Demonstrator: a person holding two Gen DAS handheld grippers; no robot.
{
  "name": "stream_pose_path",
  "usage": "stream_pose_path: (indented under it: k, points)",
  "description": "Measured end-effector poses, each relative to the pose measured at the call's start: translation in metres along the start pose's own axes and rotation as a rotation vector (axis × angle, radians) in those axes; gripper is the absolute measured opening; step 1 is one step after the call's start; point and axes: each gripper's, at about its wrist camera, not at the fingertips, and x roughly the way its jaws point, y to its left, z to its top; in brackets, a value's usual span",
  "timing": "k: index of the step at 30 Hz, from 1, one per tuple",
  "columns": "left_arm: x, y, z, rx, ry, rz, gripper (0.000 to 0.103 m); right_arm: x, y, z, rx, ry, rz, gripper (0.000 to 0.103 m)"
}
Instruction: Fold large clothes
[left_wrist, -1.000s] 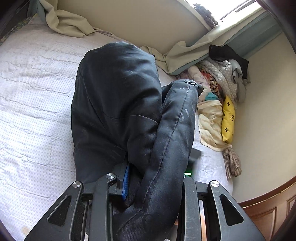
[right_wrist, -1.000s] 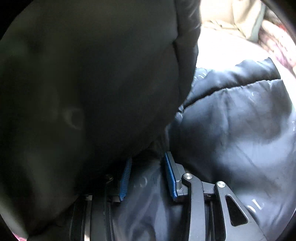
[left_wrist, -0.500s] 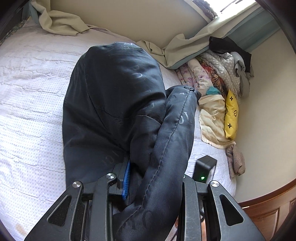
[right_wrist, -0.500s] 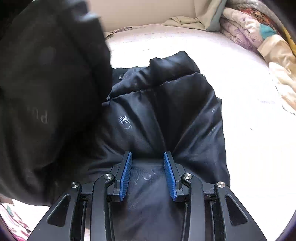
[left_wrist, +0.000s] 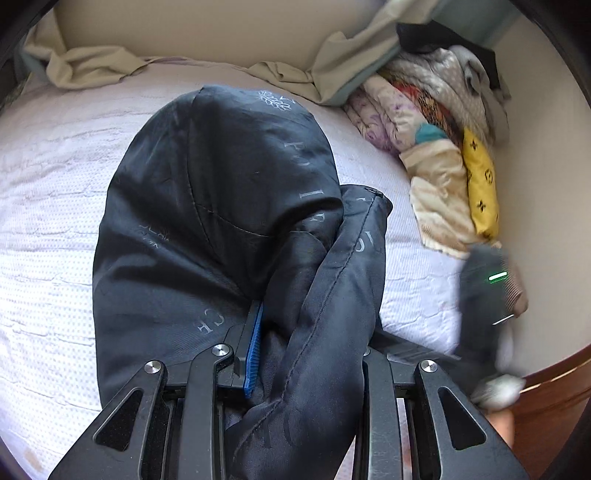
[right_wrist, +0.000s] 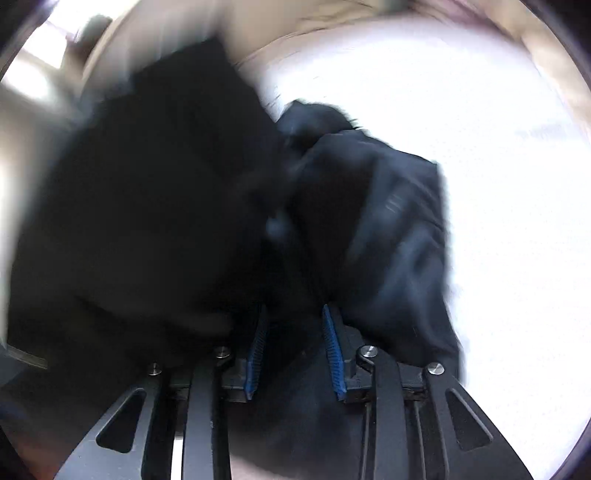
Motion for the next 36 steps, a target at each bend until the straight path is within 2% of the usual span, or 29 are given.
stream_pose_path:
  k: [2,3,5,6,7,8,12,16,21,23,26,28,31,36]
  points:
    - [0.001,-0.004,-0.002,0.013,-0.006,0.014,0.033,-0.026,-0.018,0.001,0.100,-0.048,0.092,0.046]
    - [0.001,-0.006,-0.002,0.016,-0.007,0.018,0.033,-0.039,-0.028,0.003,0.156,-0.077,0.180,0.054]
    - [0.002,-0.006,-0.004,0.023,-0.009,0.023,0.033,-0.051,-0.037,0.006,0.205,-0.118,0.333,0.058]
    - [0.002,-0.007,-0.004,0.025,-0.010,0.026,0.033,-0.054,-0.037,0.009,0.210,-0.126,0.400,0.064]
    - [0.002,-0.008,-0.004,0.028,-0.010,0.029,0.033,-0.055,-0.035,0.012,0.201,-0.122,0.425,0.070]
    - [0.002,-0.009,-0.005,0.034,-0.012,0.033,0.034,-0.053,-0.028,0.014,0.180,-0.110,0.438,0.072]
    - [0.003,-0.014,-0.008,0.062,-0.014,0.052,0.035,-0.028,0.026,0.020,0.070,-0.024,0.414,0.074]
    - [0.004,-0.019,-0.011,0.105,-0.014,0.067,0.037,-0.005,0.065,0.037,-0.064,0.031,0.329,0.075]
    - [0.008,-0.029,-0.016,0.175,-0.011,0.090,0.041,0.034,0.078,0.049,-0.114,0.136,0.209,0.076]
    - [0.011,-0.031,-0.018,0.200,-0.008,0.096,0.041,0.050,0.076,0.049,-0.131,0.166,0.190,0.076]
    - [0.015,-0.034,-0.020,0.223,-0.006,0.099,0.045,0.068,0.083,0.046,-0.160,0.195,0.170,0.067]
    - [0.017,-0.034,-0.021,0.231,0.006,0.097,0.049,0.081,0.087,0.044,-0.190,0.211,0.138,0.048]
    - [0.010,-0.031,-0.020,0.232,0.015,0.050,0.053,0.086,0.082,0.048,-0.168,0.209,0.154,0.035]
    - [-0.036,-0.024,-0.027,0.220,-0.012,-0.031,0.065,0.074,0.082,0.045,-0.166,0.183,0.175,0.028]
